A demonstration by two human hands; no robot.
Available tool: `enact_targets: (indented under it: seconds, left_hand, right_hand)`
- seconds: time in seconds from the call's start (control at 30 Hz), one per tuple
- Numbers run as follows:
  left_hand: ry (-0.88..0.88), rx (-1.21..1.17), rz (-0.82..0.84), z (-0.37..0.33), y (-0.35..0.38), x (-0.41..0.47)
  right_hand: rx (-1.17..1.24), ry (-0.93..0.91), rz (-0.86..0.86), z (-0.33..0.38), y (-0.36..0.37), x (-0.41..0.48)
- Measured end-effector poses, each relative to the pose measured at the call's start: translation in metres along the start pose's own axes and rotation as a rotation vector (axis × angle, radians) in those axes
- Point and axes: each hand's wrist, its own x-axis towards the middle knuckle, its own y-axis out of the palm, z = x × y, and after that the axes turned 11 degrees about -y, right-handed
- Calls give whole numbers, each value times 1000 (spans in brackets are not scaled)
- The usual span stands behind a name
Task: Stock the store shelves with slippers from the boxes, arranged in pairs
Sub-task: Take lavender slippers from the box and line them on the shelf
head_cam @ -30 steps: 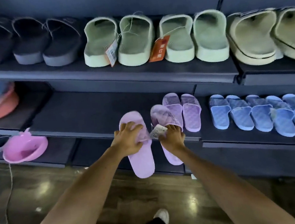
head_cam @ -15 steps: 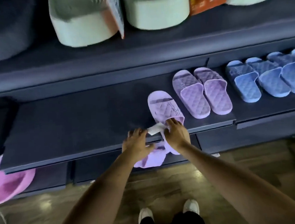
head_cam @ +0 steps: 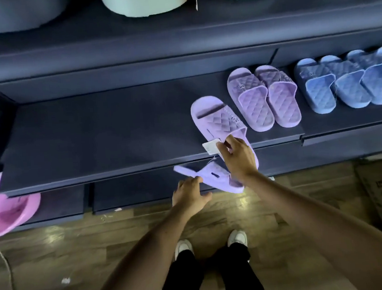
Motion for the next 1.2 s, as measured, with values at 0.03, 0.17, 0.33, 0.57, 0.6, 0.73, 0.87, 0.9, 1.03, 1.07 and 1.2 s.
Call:
enact_targets:
  seconds: [0.03,0.17,0.33,0.57,0.6,0.73,0.87,0.9,1.03,1.07,1.2]
  left_hand:
    - [8,-11,-3,-4,4,-4]
    - [43,34,-88,-14,4,-11]
    - [-27,-35,5,-15,1,-20]
    - [-187,-603,-117,-44,-12,-33]
    - [-162,-594,-164,-43,-13,-34]
    - [-26,-491,-415,-25,-17,-36]
    - [142,-475,-598,-5,-35,-35]
    - [161,-477,-629,-2,-41,-34]
    - [165,-467,-710,4,-68,-18]
    - [151,-467,-720,5,-74,-10]
    - [91,-471,-708,0,-85,22]
  right_hand:
    - [1,-9,24,1,-4,-4]
    - [16,-80,64,10,-14,-26]
    - [93,-137,1,38,-35,-50]
    - [123,-63,-47,50,-53,-53]
    - [119,-31,-65,49,-54,-50]
    - [91,43,-90,41,-53,-37]
    - [45,62,-53,31,-41,-27]
    - [35,67,-34,31,-37,-25]
    - [2,77,35,32,-23,-18]
    - [-1,72,55,32,-19,-13]
    - [-40,52,138,31,0,13]
